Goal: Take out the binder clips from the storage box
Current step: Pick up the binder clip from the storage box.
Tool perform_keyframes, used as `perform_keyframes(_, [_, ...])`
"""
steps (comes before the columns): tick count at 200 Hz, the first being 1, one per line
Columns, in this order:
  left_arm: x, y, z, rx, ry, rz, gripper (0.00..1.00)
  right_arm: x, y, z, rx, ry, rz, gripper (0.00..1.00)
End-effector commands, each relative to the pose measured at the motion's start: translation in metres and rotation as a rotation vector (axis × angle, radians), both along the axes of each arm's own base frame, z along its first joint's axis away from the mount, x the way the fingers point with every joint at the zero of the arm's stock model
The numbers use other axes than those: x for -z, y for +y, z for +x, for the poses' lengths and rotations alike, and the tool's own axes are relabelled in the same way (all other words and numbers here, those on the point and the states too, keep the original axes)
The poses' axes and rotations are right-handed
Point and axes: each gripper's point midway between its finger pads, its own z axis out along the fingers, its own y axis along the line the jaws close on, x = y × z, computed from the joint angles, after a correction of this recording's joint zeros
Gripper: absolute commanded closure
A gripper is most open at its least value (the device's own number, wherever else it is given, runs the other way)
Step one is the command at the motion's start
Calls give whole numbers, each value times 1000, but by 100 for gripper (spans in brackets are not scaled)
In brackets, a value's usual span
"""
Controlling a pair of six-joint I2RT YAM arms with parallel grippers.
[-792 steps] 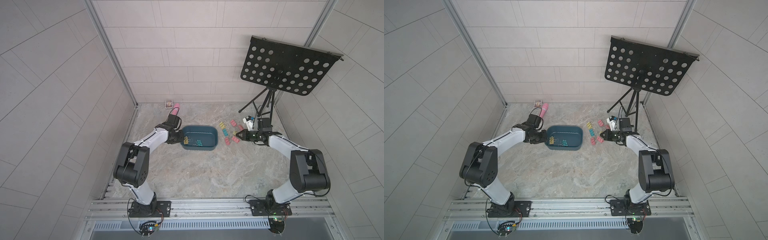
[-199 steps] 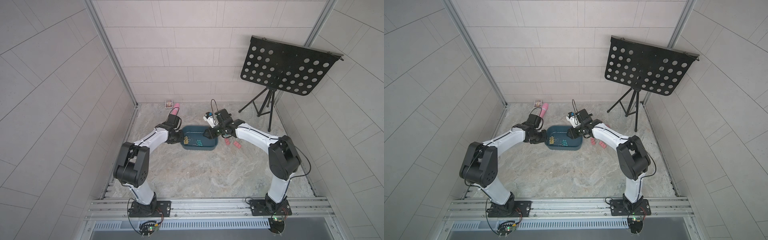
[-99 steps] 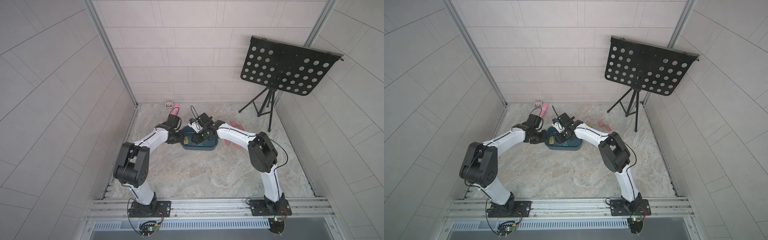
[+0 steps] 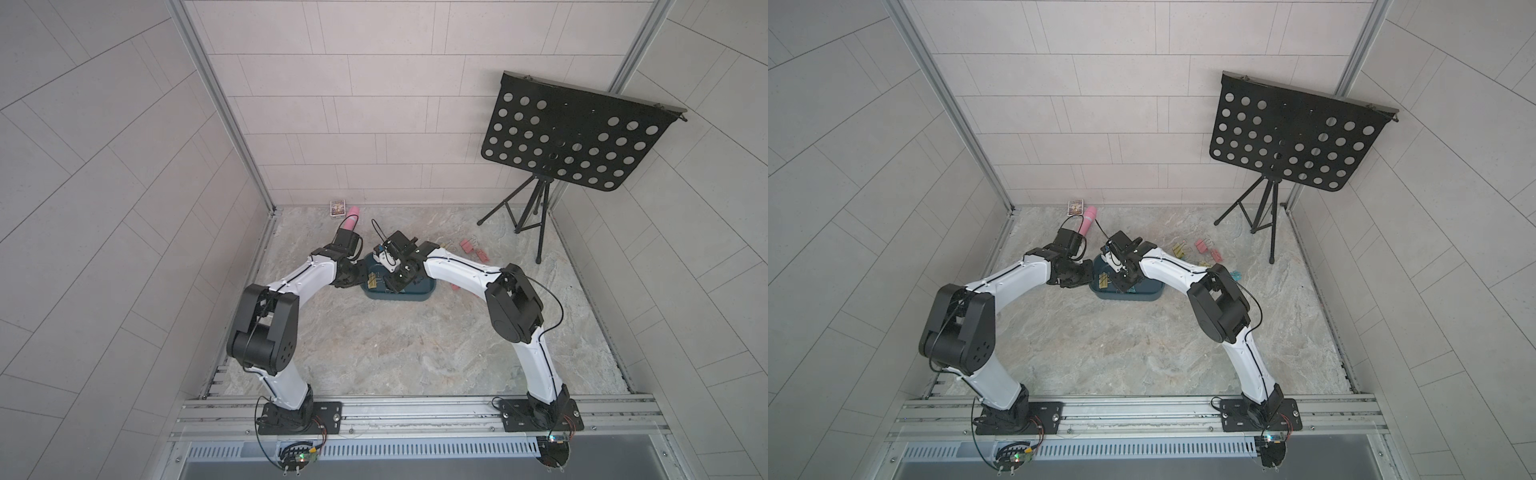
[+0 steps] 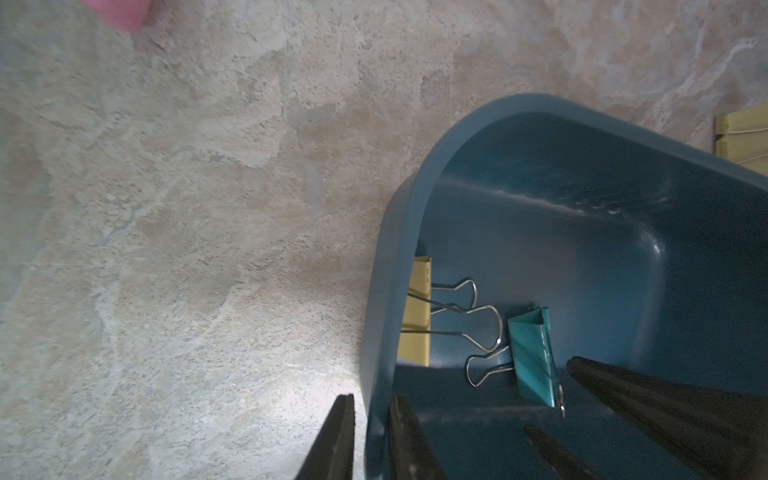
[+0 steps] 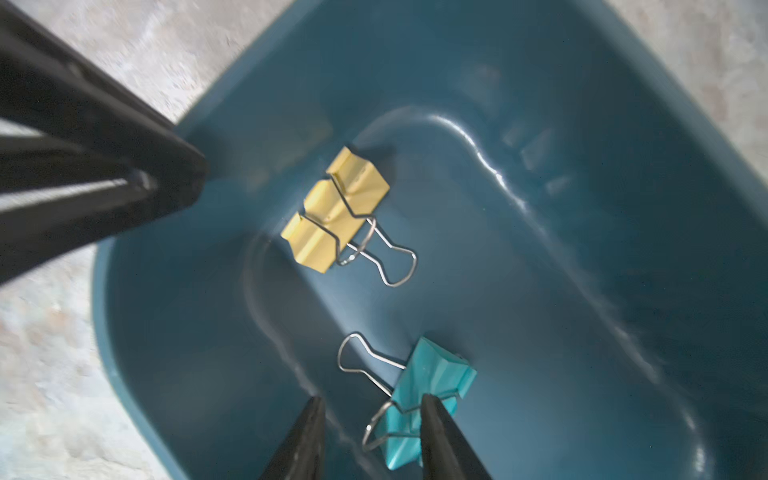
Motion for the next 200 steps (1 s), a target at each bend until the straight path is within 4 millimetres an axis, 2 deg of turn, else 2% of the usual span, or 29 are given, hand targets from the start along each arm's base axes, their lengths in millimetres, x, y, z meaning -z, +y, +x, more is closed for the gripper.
perform_keyframes(1, [0, 4, -2, -1, 4, 8, 76, 11, -12, -3, -5, 16, -92, 65])
perform_keyframes(59, [0, 5, -3, -2, 6, 13, 76, 10, -21, -1, 9, -3, -134, 83])
perform_keyframes(143, [0, 6, -3, -5, 7, 17, 76, -19, -45, 14, 53, -50, -110, 98])
perform_keyframes(200, [1, 7, -3, -8, 10, 22, 76, -47, -61, 19, 81, -88, -51, 100])
